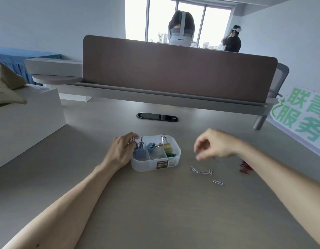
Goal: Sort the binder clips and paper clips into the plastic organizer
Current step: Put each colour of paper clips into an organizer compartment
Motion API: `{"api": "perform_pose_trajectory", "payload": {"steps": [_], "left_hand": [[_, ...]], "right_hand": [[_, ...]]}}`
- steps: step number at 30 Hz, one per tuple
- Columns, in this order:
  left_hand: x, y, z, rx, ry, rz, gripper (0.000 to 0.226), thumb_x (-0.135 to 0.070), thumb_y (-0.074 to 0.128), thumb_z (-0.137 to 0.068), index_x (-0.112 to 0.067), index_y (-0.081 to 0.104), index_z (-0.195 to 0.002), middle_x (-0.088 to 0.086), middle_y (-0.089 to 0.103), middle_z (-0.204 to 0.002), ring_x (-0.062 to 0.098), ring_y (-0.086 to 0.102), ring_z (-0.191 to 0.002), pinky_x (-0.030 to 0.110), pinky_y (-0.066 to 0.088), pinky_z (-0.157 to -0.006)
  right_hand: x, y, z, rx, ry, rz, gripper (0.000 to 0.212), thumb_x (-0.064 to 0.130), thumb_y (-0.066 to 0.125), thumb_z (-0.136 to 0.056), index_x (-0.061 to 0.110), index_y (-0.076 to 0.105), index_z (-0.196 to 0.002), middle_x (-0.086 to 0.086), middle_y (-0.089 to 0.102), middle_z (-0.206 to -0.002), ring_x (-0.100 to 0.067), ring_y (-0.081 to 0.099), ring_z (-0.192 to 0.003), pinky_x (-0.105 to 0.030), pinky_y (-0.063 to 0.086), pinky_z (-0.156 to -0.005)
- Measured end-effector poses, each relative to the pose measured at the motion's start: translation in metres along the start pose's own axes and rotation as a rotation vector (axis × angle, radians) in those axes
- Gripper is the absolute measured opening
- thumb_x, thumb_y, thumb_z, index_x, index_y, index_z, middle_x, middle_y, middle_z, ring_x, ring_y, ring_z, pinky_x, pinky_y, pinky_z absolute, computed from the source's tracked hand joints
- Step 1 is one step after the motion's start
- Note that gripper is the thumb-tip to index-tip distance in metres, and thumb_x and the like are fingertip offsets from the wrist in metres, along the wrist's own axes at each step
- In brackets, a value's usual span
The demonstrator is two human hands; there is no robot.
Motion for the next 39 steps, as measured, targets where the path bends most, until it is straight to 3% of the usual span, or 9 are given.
{"api": "perform_pose_trajectory", "payload": {"steps": [3,8,14,20,24,27,31,35,39], "left_hand": [[-0.001,-0.001,0.0,-0.01,0.018,-0.002,0.035,-0.019,0.038,-0.073,-0.014,0.066,-0.095,0.001,0.067,-0.078,0.021,0.059,-0.074,0.018,0.04,-0.06],[-0.003,0.001,0.0,-0.028,0.03,-0.036,0.038,-0.019,0.039,-0.073,-0.011,0.066,-0.097,0.006,0.068,-0.079,0.025,0.06,-0.075,0.029,0.042,-0.063],[-0.002,0.003,0.0,-0.01,-0.013,-0.03,0.042,-0.02,0.038,-0.071,-0.013,0.066,-0.1,0.003,0.068,-0.077,0.018,0.059,-0.072,0.014,0.04,-0.061],[0.002,0.002,0.0,-0.014,-0.02,-0.036,0.039,-0.019,0.04,-0.07,-0.015,0.066,-0.099,-0.003,0.065,-0.069,0.012,0.055,-0.067,0.007,0.037,-0.059],[0.0,0.002,0.0,-0.009,-0.01,-0.041,0.04,-0.018,0.04,-0.07,-0.014,0.066,-0.099,0.001,0.065,-0.069,0.018,0.056,-0.068,0.013,0.04,-0.06],[-0.001,0.001,0.0,-0.013,-0.003,-0.032,0.04,-0.018,0.04,-0.07,-0.014,0.066,-0.099,-0.004,0.063,-0.065,0.007,0.055,-0.062,0.008,0.037,-0.057],[-0.004,0.001,0.001,-0.012,-0.01,-0.023,0.041,-0.018,0.039,-0.07,-0.013,0.066,-0.1,-0.007,0.06,-0.062,0.005,0.052,-0.061,0.009,0.037,-0.056],[-0.002,0.0,0.001,-0.014,-0.019,-0.032,0.041,-0.019,0.038,-0.07,-0.013,0.066,-0.099,-0.005,0.059,-0.061,0.016,0.051,-0.062,0.012,0.037,-0.058],[-0.002,0.002,0.001,-0.011,-0.012,-0.03,0.041,-0.018,0.039,-0.07,-0.013,0.066,-0.099,-0.004,0.061,-0.064,0.016,0.053,-0.063,0.013,0.038,-0.057]], "right_hand": [[-0.048,0.017,0.039,0.207,0.152,0.089,0.036,0.028,0.087,-0.061,0.03,0.065,-0.089,0.005,0.064,-0.086,-0.013,0.065,-0.068,-0.028,0.051,-0.065],[-0.059,0.037,0.05,0.074,0.14,0.031,0.05,0.033,0.087,-0.057,0.035,0.061,-0.1,0.016,0.056,-0.088,0.006,0.054,-0.057,-0.008,0.038,-0.052],[-0.052,0.037,0.034,-0.021,0.107,-0.007,0.021,0.026,0.083,-0.065,0.03,0.07,-0.081,0.032,0.06,-0.056,0.006,0.056,-0.05,-0.007,0.038,-0.048],[-0.036,0.042,0.016,-0.098,0.059,-0.058,0.006,0.023,0.079,-0.071,0.023,0.074,-0.073,0.011,0.065,-0.057,-0.004,0.057,-0.054,-0.019,0.045,-0.056],[-0.031,0.045,0.014,-0.035,0.065,-0.023,0.04,0.04,0.082,-0.066,0.027,0.067,-0.101,0.015,0.058,-0.085,0.003,0.054,-0.072,-0.019,0.039,-0.066],[-0.023,0.053,0.011,0.0,0.049,0.064,0.057,0.045,0.083,-0.062,0.027,0.061,-0.112,0.011,0.048,-0.099,-0.003,0.045,-0.087,-0.02,0.035,-0.075],[-0.014,0.053,0.006,-0.011,0.045,0.058,0.038,0.029,0.084,-0.065,0.018,0.069,-0.098,0.011,0.057,-0.079,-0.006,0.054,-0.073,-0.018,0.04,-0.062],[-0.012,0.055,0.007,-0.012,0.092,-0.009,0.017,0.011,0.079,-0.069,0.01,0.07,-0.083,-0.002,0.069,-0.072,-0.014,0.064,-0.065,-0.028,0.053,-0.066],[-0.01,0.052,0.01,-0.021,0.13,0.004,0.011,0.008,0.073,-0.068,0.018,0.069,-0.072,0.005,0.066,-0.063,0.002,0.056,-0.049,-0.02,0.049,-0.056]]}}
Point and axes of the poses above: each hand's wrist, its own z-axis away from the middle knuckle, its own y-axis out of the palm, x = y × z, the point moved 5 cm from there along -z, towards the middle knuckle
